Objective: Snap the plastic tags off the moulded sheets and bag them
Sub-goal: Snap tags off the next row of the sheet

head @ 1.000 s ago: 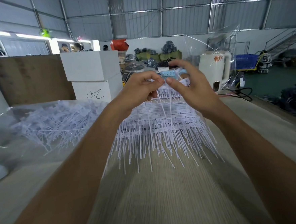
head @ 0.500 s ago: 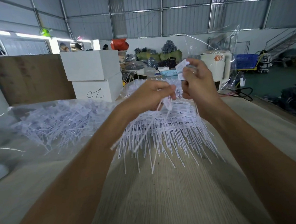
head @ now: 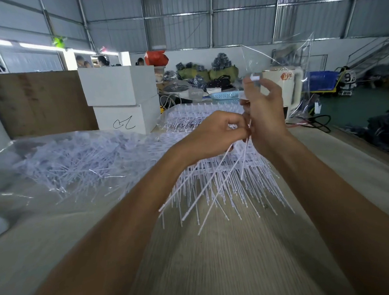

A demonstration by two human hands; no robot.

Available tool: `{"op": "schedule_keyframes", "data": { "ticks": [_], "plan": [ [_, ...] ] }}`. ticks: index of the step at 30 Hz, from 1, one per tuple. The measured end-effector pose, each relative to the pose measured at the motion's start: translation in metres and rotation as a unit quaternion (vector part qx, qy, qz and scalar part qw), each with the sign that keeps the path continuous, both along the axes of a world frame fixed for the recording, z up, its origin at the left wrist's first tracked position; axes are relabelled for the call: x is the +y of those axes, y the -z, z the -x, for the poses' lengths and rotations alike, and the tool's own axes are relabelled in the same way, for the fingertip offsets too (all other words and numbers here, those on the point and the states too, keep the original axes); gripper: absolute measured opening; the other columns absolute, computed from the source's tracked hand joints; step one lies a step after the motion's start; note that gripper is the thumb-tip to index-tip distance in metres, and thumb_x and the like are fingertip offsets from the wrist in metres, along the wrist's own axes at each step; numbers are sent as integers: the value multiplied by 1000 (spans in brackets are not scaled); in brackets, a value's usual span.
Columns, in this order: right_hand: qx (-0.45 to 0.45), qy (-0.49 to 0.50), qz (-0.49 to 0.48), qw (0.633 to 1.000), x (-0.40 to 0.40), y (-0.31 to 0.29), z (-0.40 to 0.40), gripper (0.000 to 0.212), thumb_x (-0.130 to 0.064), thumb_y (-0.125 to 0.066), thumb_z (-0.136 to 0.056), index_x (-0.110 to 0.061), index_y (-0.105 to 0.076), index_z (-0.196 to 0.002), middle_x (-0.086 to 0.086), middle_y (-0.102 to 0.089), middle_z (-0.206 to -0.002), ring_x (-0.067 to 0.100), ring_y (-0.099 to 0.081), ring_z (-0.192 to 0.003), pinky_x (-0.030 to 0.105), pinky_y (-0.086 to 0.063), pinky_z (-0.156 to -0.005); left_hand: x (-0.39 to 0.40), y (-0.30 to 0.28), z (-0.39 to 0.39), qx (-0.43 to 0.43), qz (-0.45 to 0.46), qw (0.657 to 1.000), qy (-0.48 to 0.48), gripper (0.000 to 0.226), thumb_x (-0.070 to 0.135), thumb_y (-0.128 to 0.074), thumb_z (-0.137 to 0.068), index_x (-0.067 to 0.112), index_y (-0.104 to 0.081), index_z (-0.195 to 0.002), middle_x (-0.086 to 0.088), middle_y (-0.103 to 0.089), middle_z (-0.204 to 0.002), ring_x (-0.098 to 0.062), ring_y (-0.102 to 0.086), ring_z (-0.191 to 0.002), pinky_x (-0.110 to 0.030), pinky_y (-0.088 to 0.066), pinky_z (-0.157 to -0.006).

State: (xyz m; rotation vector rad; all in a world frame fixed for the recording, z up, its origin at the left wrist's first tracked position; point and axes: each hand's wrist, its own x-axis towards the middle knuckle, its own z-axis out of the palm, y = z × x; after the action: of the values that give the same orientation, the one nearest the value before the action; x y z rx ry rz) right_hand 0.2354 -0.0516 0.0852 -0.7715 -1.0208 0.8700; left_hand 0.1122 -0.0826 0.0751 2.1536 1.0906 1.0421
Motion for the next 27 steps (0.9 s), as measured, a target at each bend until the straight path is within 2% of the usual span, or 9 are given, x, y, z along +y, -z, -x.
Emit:
{"op": "schedule_keyframes", "data": {
  "ticks": [3, 6, 8, 11, 14, 17, 20, 24, 27],
  "plan": [
    [86, -56, 41, 994, 3, -4, -8, 50, -40, -72, -92, -2, -59, -121, 2, -52, -73, 7, -44, -48, 22, -37, -45, 4, 0, 6, -16, -15, 1000, -17, 14, 15, -61, -94, 9, -71, -87, -18, -69, -88, -16, -49, -57, -24, -46, -55],
    [136, -81, 58, 986, 6, -5, -15, 31, -37, -72, -92, -7, -62, -92, -1, -40, -65, 8, -33, -49, 22, -30, -45, 6, -2, 12, -21, -12, 999, -21, 15, 18, -62, -94, 12, -71, -85, -7, -70, -84, -17, -48, -60, -20, -45, -54],
    [149, -104, 61, 981, 7, -2, -18, 31, -35, -73, -91, -6, -63, -93, 0, -41, -69, 8, -33, -52, 21, -29, -45, 7, -3, 16, -39, -15, 998, -39, 16, 22, -62, -95, 12, -71, -85, -7, -70, -84, -18, -50, -63, -25, -48, -56],
    [62, -190, 35, 979, 2, 6, -13, 25, -30, -74, -89, -5, -70, -93, 0, -46, -72, 6, -35, -56, 20, -28, -48, 9, -4, 19, -72, -20, 996, -57, 18, 25, -60, -96, 13, -69, -86, 4, -64, -69, -16, -47, -58, -30, -46, -57],
    [-33, -259, -3, 965, -5, 11, -7, 24, -20, -71, -91, -17, -73, -67, -5, -53, -59, 5, -34, -51, 17, -26, -45, 8, -3, 18, -68, -32, 996, -43, 21, 24, -59, -98, 6, -69, -92, -4, -73, -82, -18, -51, -64, -29, -48, -58],
    [-52, -237, 16, 970, -7, 9, -8, 34, -24, -60, -101, -13, -62, -69, -5, -41, -52, 5, -29, -43, 18, -25, -41, 7, -2, 17, -50, -42, 997, -44, 18, 23, -61, -98, 10, -70, -89, -20, -66, -81, -18, -44, -56, -33, -44, -57],
    [-35, -178, 37, 983, -5, 6, -9, 43, -31, -46, -108, -13, -51, -70, 1, -41, -60, 9, -34, -46, 20, -32, -43, 5, -4, 16, -51, -52, 997, -39, 20, 30, -61, -99, 14, -68, -91, -9, -58, -63, -18, -42, -45, -21, -39, -49],
    [-101, -108, -3, 989, -2, 2, -17, 45, -39, -38, -109, -14, -51, -74, 1, -63, -69, 16, -63, -64, 32, -58, -60, 7, -9, 27, -62, -42, 996, -56, 23, 35, -54, -102, 12, -57, -100, -14, -62, -91, -13, -55, -65, -18, -48, -63],
    [-184, -58, -33, 981, 1, 6, -19, 41, -41, -39, -108, -16, -55, -81, -7, -53, -58, 9, -49, -51, 28, -46, -50, 7, -11, 39, -49, -17, 997, -49, 15, 29, -55, -103, 14, -54, -103, -1, -59, -71, -14, -49, -66, -27, -45, -65]
  ]
}}
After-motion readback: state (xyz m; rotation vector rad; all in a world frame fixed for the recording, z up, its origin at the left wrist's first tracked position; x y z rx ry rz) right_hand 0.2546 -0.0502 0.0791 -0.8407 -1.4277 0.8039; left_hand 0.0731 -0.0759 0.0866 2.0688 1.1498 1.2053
